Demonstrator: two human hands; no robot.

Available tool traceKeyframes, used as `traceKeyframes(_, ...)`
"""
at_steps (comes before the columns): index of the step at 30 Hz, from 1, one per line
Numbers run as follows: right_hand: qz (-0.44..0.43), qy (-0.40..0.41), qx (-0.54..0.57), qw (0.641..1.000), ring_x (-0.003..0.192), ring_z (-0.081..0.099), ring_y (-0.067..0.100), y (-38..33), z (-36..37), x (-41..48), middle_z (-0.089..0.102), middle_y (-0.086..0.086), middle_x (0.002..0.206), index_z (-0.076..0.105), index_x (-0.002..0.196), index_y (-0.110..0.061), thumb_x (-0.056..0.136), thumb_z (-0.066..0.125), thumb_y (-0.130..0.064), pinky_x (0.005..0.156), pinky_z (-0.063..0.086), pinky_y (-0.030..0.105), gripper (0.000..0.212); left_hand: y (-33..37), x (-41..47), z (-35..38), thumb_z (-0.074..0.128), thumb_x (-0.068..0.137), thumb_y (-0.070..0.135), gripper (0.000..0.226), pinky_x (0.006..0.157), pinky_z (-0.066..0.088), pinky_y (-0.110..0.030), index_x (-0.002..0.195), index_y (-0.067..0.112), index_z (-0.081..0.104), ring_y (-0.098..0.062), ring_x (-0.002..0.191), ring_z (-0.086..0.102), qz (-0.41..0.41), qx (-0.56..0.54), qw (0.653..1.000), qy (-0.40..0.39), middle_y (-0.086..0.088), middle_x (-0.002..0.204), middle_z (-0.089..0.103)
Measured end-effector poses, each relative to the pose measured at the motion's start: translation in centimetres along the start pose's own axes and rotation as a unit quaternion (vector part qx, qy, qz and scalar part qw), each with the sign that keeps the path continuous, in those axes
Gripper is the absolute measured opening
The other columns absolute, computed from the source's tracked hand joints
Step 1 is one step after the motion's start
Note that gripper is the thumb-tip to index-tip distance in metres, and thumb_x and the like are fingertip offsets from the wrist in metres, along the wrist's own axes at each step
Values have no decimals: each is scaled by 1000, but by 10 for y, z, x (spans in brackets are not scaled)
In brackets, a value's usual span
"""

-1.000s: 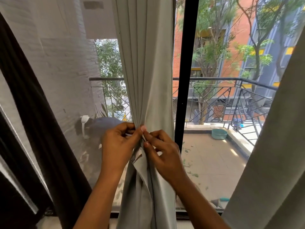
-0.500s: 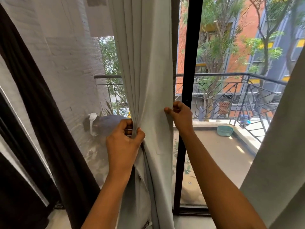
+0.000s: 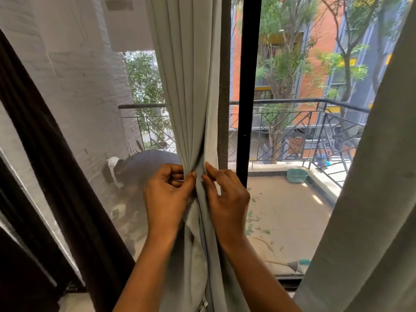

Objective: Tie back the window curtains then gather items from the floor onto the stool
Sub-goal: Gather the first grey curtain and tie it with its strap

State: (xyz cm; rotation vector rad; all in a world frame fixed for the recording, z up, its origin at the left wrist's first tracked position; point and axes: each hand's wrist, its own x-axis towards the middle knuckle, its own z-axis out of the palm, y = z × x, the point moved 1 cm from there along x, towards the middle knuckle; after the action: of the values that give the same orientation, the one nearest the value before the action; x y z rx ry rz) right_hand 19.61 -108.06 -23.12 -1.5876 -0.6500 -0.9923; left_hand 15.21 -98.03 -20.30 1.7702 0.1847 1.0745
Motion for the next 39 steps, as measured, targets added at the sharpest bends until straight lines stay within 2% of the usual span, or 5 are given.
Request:
traceKeyframes(10,66,-60,125,988,87,63,1,2,0,-2,68,0,91,70,110,-9,85,67,-9,70,54,17,26,-10,2,-1,72,79,10,18,68,57,-22,94,1,69,-13,69,69,-65,-119,990,-46,-9,79,71)
traceKeyframes(17,65,-126,143,980,92,61,-2,6,-3,-3,60,-7,95,66,115,-12,83,69,-8,67,51,10,32,-14,4,-5,68,80,5,21,66,55,-20,72,25,71,-10,71,70,-82,-164,981,-67,2,72,73)
traceKeyframes(25,87,-98,144,981,82,63,1,14,0,-2,63,-11,85,67,111,-17,82,69,-5,67,50,10,31,-15,2,-5,70,71,33,33,85,56,-46,95,10,72,-24,85,70,-80,-126,987,-52,-9,86,73)
traceKeyframes(32,84,-159,156,971,80,63,5,22,-1,9,64,-1,82,70,107,-12,85,67,-8,71,48,9,23,-11,-1,-5,72,65,34,29,68,57,-22,90,20,70,-7,70,69,-56,-106,992,-49,9,76,73)
traceKeyframes(39,39,-238,148,959,84,60,8,30,3,5,58,-7,88,69,109,-16,88,62,-21,74,51,19,23,-11,5,-6,74,72,43,32,61,58,-37,84,13,72,-16,61,67,-19,-22,999,-17,-1,67,69)
